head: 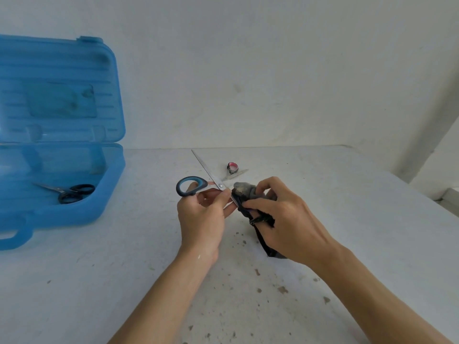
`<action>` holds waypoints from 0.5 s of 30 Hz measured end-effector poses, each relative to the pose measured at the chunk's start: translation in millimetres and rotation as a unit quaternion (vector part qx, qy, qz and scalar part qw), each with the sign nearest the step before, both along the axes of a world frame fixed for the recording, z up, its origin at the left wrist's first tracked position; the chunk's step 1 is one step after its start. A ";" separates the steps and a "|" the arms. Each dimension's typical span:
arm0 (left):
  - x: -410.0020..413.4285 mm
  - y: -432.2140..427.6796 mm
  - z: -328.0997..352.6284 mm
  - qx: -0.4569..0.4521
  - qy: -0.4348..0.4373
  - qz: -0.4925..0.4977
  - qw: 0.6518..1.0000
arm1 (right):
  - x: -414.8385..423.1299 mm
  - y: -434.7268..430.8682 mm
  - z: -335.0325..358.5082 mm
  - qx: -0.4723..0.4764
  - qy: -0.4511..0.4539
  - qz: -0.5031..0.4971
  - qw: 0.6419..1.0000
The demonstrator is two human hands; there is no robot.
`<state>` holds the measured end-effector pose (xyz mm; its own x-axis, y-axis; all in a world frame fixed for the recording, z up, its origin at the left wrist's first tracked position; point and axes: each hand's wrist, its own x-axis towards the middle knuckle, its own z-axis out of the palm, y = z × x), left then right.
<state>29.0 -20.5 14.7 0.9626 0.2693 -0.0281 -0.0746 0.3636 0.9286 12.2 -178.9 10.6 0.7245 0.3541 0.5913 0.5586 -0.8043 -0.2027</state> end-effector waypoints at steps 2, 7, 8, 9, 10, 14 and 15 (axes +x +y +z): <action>0.8 3.4 3.0 -0.001 -0.016 0.004 1.000 | 0.5 -3.3 5.1 0.020 0.013 -0.018 1.000; 6.5 10.5 3.3 -0.073 -0.031 -0.025 0.997 | 0.4 -23.3 22.8 0.273 0.108 -0.156 0.943; 6.3 8.8 2.0 -0.086 -0.027 -0.048 0.995 | 0.1 -23.9 25.3 0.351 0.173 -0.127 0.912; 5.6 6.2 0.7 -0.094 -0.023 -0.071 0.993 | -1.0 -22.0 28.0 0.414 0.240 -0.082 0.874; 4.6 3.2 -0.4 -0.098 -0.019 -0.090 0.991 | -2.3 -18.5 30.1 0.455 0.300 -0.039 0.838; 4.0 3.5 -1.4 -0.073 -0.027 -0.105 0.991 | -4.7 -11.0 27.3 0.422 0.395 0.053 0.814; 5.6 6.4 -0.4 -0.065 -0.032 -0.097 0.993 | -4.7 -12.4 27.8 0.394 0.388 0.049 0.832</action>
